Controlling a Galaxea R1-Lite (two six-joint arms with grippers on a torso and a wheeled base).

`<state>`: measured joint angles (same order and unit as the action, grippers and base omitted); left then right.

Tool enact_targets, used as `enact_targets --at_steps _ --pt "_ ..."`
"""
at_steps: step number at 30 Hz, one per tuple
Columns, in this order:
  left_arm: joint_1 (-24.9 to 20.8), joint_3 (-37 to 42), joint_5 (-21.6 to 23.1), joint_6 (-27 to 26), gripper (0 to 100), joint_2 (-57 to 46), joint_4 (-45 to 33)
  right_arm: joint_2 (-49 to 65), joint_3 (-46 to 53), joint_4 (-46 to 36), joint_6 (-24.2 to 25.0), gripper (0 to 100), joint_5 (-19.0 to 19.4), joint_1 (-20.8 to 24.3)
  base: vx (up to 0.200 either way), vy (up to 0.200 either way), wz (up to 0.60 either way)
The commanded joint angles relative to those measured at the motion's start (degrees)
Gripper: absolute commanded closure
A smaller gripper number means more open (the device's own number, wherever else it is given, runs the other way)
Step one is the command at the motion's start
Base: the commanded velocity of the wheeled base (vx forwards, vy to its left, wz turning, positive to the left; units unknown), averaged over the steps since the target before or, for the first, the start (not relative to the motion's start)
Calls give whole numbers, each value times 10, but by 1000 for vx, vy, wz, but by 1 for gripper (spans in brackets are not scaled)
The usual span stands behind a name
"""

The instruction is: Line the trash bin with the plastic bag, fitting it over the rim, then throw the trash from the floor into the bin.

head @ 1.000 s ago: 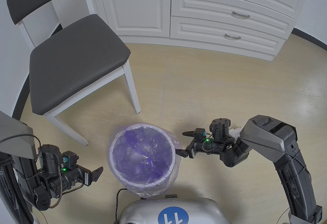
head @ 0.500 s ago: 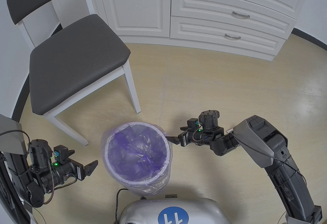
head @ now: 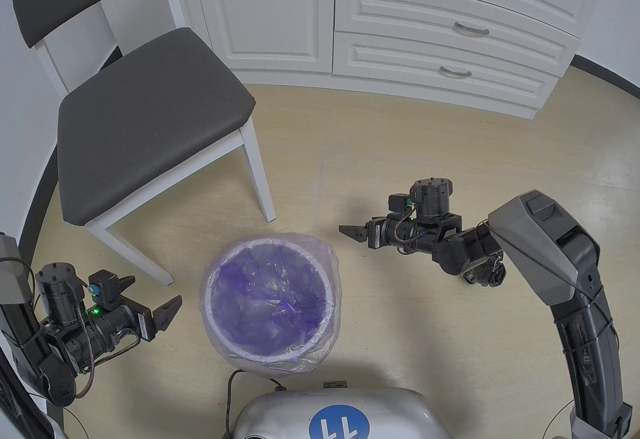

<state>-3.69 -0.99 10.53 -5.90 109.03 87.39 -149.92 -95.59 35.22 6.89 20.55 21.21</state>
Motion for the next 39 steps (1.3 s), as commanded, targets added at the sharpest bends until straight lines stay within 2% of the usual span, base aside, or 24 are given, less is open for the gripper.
enact_targets --at_steps 1,5,8,10,11,12,16,19,22,23,25,26,28,29,30,33,35,36,39 --pt "0 10 0 1 0 -50 -12 87 36 -30 42 0 -8 -6 0 0 0" --pt "-1 10 0 2 0 -59 -28 99 -6 -148 85 0 -8 -7 0 0 0" --pt "-3 10 0 11 0 -60 -30 93 -96 -281 161 0 -19 -9 0 0 0" --pt "-4 10 -1 13 0 -60 -34 85 -161 -355 189 0 -36 -7 0 0 0" --pt "-4 10 -1 13 0 -60 -34 85 -161 -355 189 0 -36 -7 0 0 0" --pt "-4 10 -4 6 0 -57 -46 82 -190 -403 198 0 -67 -3 0 0 0" --pt "5 9 -4 -11 0 -18 -54 112 -190 -422 186 0 -148 10 0 0 0" --pt "46 10 0 -62 0 35 -50 174 -137 -415 174 0 -164 15 0 0 0" --pt "55 10 6 -76 0 48 -50 194 -115 -408 168 0 -164 16 0 0 0" --pt "70 10 44 -101 0 94 -44 256 -36 -354 143 0 -164 14 0 0 0" --pt "69 10 66 -102 0 125 -31 293 26 -291 124 0 -166 9 0 0 0" --pt "68 10 68 -102 0 128 -29 295 30 -285 122 0 -166 8 0 0 0" --pt "61 6 79 -104 0 188 7 340 125 -161 75 0 -167 -6 0 0 0" --pt "60 5 79 -104 0 191 8 342 130 -154 73 0 -167 -7 0 0 0" --pt "57 -3 78 -105 0 217 7 361 182 -83 37 0 -166 -17 0 0 0" --pt "55 -17 78 -110 0 246 7 381 254 38 -15 0 -166 -28 0 0 0" --pt "55 -17 78 -110 0 246 7 381 254 38 -15 0 -166 -28 0 0 0" --pt "52 -31 78 -110 0 266 7 390 289 100 -46 0 -170 -29 0 0 0" --pt "50 -51 77 -111 0 285 6 397 301 115 -64 0 -188 -29 0 0 0"
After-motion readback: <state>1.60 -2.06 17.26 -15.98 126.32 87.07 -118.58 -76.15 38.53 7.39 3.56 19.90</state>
